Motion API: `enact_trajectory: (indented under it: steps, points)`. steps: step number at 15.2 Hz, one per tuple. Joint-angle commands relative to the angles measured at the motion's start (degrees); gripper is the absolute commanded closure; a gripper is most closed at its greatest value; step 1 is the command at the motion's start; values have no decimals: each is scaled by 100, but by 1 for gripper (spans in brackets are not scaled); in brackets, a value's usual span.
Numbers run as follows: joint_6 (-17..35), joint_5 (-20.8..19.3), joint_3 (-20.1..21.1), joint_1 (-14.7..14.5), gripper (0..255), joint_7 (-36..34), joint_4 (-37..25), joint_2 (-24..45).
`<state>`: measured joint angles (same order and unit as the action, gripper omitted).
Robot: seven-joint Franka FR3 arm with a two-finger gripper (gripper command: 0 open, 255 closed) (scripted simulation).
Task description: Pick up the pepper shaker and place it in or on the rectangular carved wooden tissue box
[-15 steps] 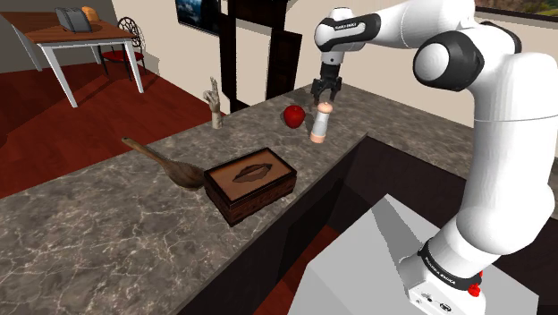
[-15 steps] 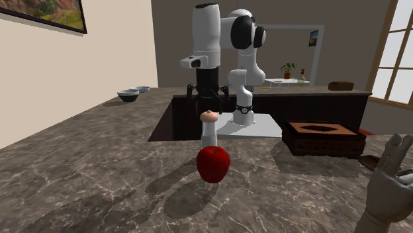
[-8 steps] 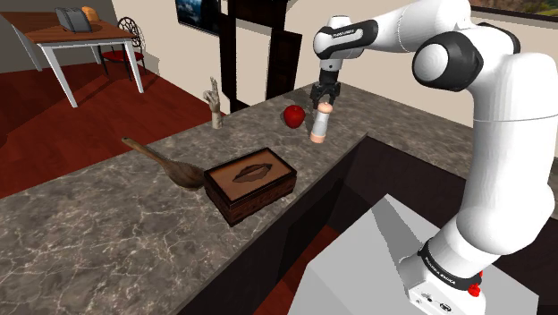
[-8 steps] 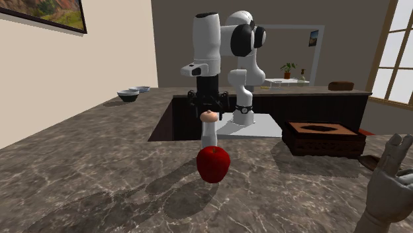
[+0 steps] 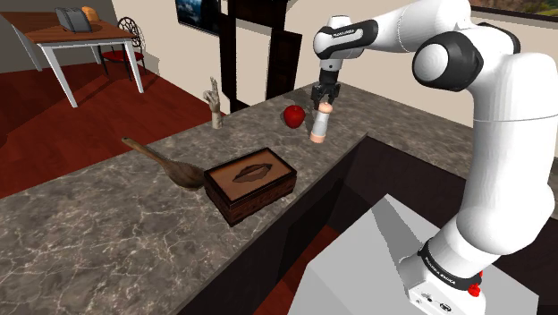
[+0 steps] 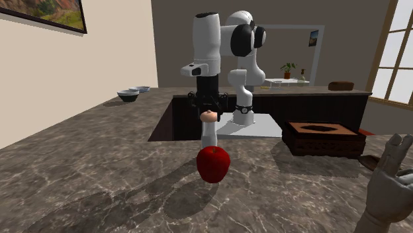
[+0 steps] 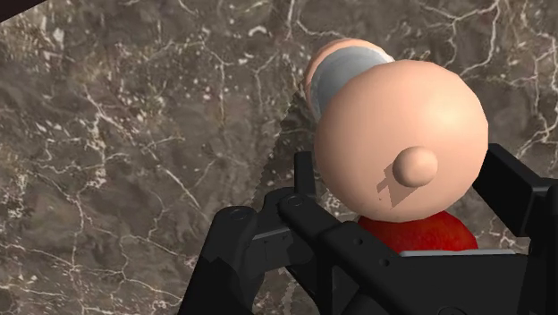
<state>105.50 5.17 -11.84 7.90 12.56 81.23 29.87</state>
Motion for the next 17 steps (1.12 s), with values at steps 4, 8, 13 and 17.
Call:
enact_trajectory:
  steps: [4,8,13,17]
  points:
    - [1,0,0,0,255,0,5,0]
    - [-137,-8,-4,2,255,-5,-101,-32]
    - [-492,-23,-14,12,255,-15,-402,-88]
    - [-789,-29,-20,26,255,-21,-682,-107]
